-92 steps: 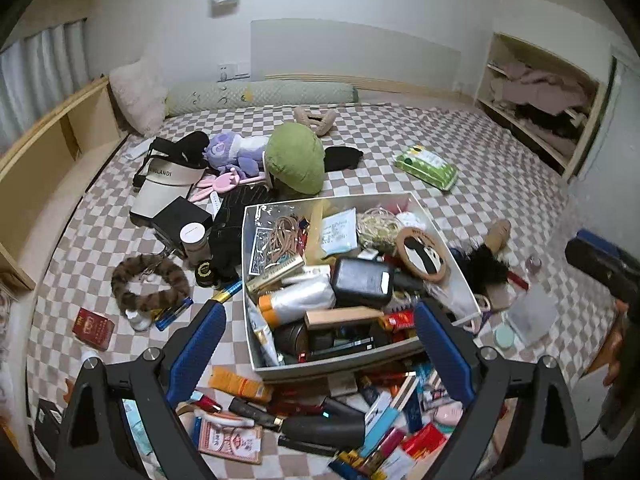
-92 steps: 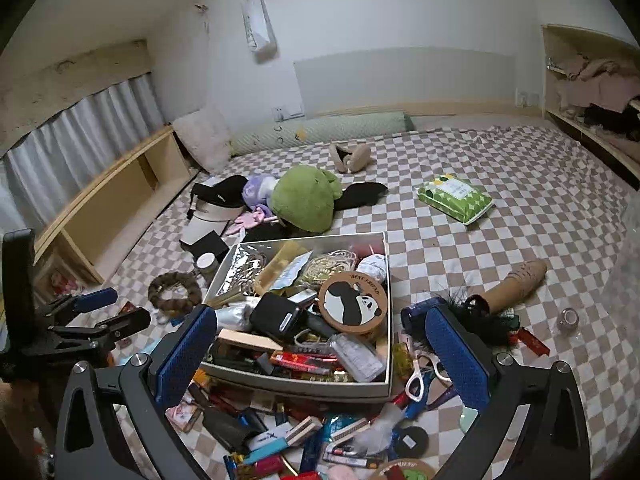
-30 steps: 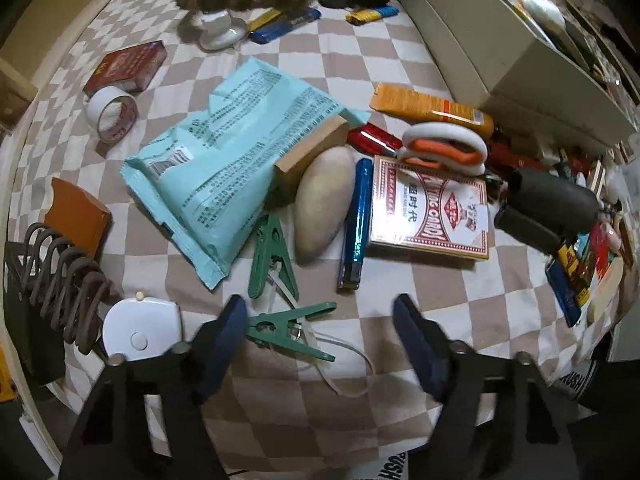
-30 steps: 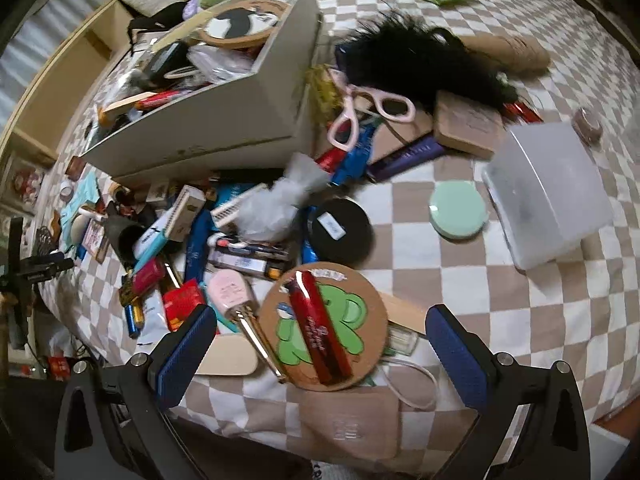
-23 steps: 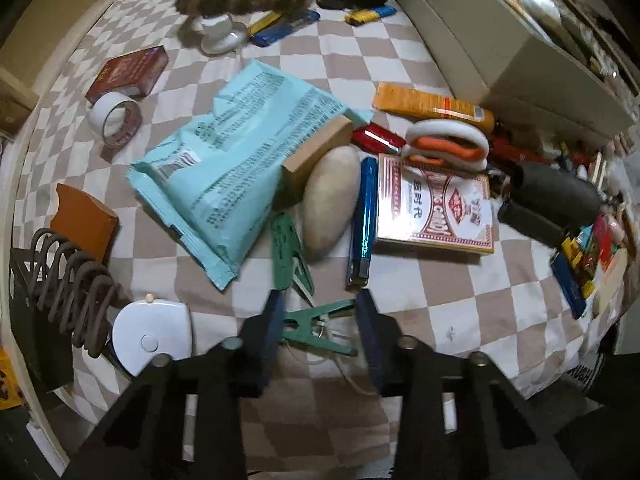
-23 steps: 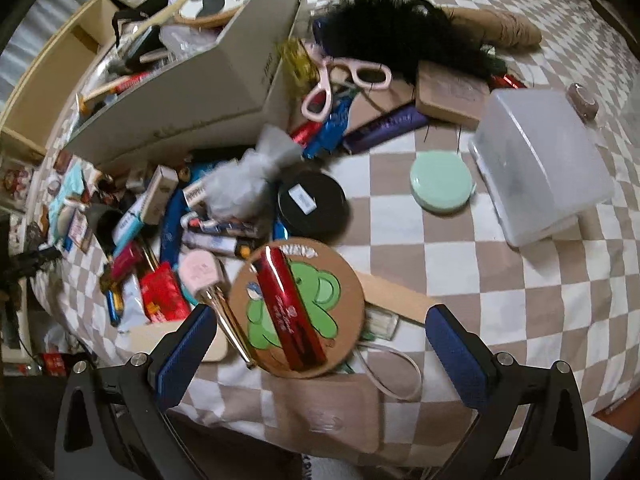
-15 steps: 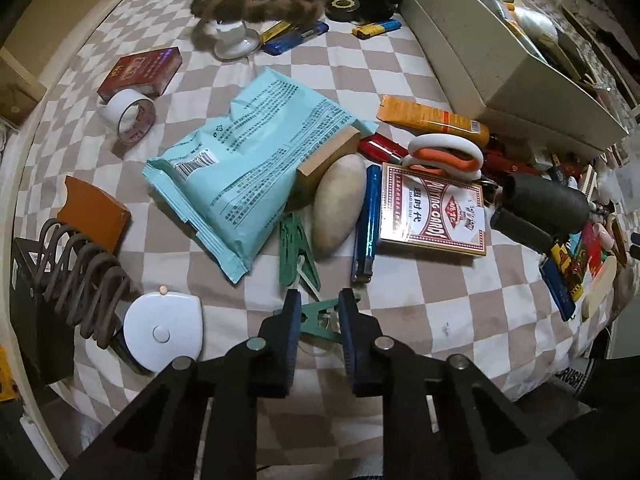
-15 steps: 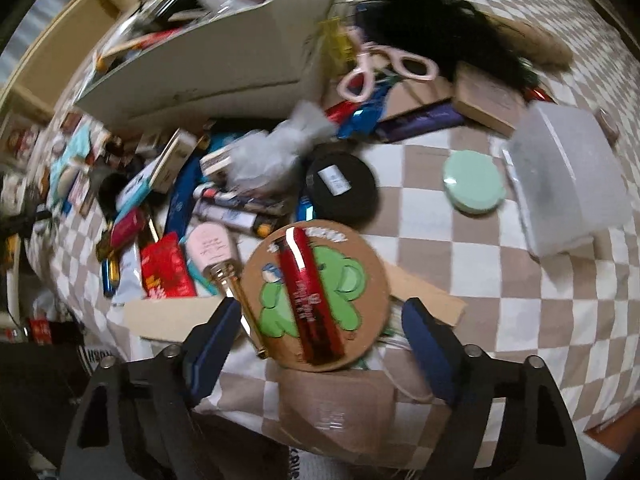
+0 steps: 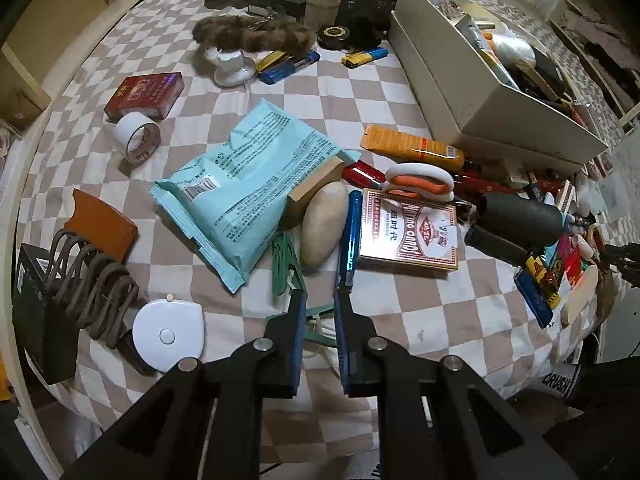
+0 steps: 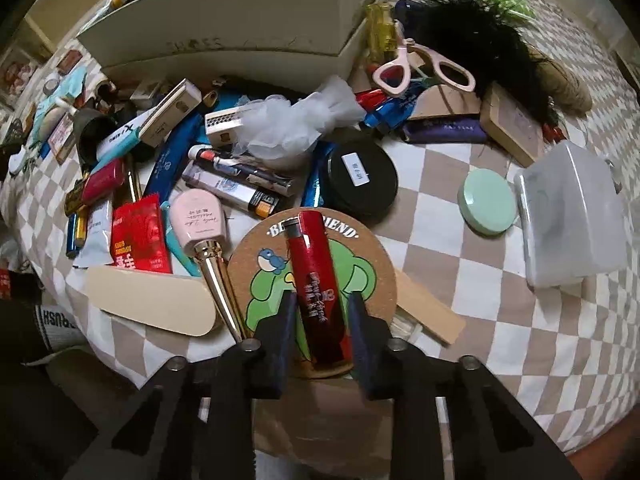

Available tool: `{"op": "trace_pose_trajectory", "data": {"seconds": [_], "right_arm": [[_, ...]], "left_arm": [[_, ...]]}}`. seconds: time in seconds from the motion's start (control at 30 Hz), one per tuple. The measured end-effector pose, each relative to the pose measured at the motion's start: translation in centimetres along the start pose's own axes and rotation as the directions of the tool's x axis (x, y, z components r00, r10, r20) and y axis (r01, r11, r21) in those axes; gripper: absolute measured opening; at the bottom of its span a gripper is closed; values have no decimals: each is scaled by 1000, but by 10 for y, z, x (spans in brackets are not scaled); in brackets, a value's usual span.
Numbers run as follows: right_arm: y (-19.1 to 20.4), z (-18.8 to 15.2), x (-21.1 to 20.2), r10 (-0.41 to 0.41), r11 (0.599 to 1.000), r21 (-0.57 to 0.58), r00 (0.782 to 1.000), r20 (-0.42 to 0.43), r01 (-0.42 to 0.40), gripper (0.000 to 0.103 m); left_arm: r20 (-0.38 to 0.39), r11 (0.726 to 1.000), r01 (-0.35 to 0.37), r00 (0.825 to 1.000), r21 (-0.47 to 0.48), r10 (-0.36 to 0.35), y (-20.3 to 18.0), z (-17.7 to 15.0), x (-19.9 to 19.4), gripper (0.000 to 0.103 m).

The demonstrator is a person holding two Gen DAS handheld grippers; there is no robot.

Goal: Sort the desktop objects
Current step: 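Grasp the green clothespin with the left tool while the right tool grasps the red lipstick tube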

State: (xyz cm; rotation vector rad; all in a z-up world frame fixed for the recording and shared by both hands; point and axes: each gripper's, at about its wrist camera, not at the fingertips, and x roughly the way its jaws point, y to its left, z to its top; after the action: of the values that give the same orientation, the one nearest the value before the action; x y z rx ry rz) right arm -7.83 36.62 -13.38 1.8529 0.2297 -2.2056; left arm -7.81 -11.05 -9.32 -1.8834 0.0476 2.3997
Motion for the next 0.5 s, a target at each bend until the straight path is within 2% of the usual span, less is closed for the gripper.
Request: {"op": "trace_pose_trajectory", "data": {"seconds": [0.1, 0.13, 0.17, 0.2, 0.23, 0.5], "right_arm": [[-7, 1, -3, 20, 999, 34, 1000, 10, -21, 24], [-11, 1, -5, 29, 998, 49, 999, 16, -29, 24], [-14, 2, -8, 39, 997, 66, 999, 23, -41, 24], [-18, 2, -10, 50, 995, 83, 998, 31, -52, 24], [-23, 3, -14, 59, 993, 102, 997, 44, -63, 24], [-45, 5, -37, 135, 969, 194, 984, 115, -155, 22]], "left_arm": [[-16, 1000, -15, 1000, 6, 15, -2, -1, 7, 15], [-23, 1000, -20, 1000, 11, 20, -3, -1, 10, 18], [-29, 1000, -26, 999, 15, 27, -4, -2, 12, 24], [-34, 999, -34, 999, 21, 34, -5, -2, 14, 39], [-39, 999, -41, 998, 27, 42, -6, -3, 16, 50], [-95, 993, -94, 990, 68, 100, -11, -4, 37, 52]]}}
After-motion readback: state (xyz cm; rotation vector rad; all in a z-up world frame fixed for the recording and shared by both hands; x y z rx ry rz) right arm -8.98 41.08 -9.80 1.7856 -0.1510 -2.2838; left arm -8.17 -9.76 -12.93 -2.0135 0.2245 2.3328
